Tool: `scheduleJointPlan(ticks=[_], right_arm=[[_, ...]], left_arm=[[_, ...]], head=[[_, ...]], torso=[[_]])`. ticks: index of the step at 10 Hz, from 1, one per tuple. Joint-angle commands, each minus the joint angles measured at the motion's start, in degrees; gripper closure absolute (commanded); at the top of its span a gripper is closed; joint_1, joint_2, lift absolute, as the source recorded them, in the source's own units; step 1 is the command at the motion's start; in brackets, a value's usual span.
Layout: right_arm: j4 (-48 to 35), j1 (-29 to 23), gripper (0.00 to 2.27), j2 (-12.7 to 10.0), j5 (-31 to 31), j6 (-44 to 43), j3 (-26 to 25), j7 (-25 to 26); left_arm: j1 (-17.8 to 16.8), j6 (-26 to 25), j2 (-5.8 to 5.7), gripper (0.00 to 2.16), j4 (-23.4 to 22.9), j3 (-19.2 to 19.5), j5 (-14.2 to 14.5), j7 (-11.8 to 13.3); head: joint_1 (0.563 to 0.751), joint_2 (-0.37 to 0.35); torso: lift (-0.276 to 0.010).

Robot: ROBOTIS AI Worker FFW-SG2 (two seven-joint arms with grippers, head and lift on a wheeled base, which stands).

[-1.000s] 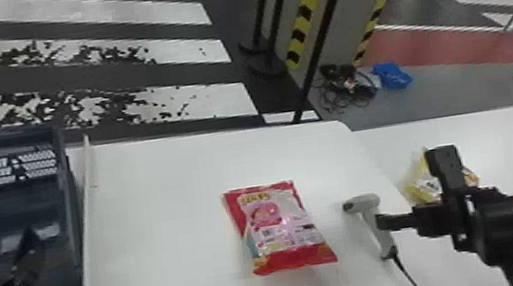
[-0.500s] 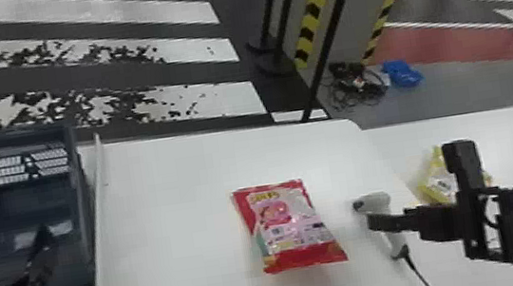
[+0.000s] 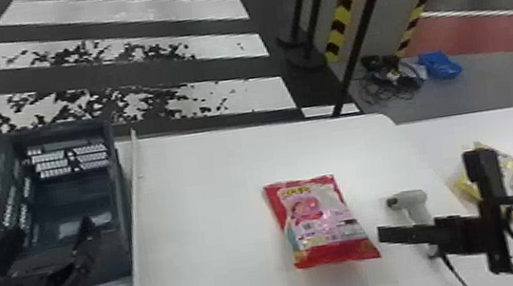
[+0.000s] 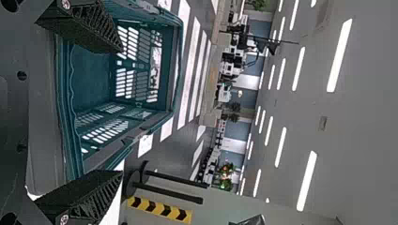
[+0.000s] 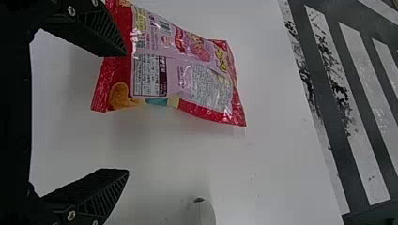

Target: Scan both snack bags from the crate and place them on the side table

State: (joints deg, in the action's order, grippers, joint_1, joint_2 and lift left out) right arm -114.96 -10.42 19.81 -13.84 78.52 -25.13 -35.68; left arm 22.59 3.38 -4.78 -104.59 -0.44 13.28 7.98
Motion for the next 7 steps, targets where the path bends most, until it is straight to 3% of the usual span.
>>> scheduleJointPlan(ticks=[1,7], right_arm=[[3.3,1.1,0.12,0.0,-0.2,-0.5,2.5,0.0],[14.0,7.3,0.12,0.0,0.6,-2.6,7.4,-0.2]], left_arm=[[0.0,0.0,0.04,0.08,0.1,0.0,0.1,0.0],[0.2,0.0,0.13,0.08,0.3,0.0,0.1,0.0]], head=[[0.695,-0.22],[0.695,-0.176]], torso=[[-0.095],[-0.095]])
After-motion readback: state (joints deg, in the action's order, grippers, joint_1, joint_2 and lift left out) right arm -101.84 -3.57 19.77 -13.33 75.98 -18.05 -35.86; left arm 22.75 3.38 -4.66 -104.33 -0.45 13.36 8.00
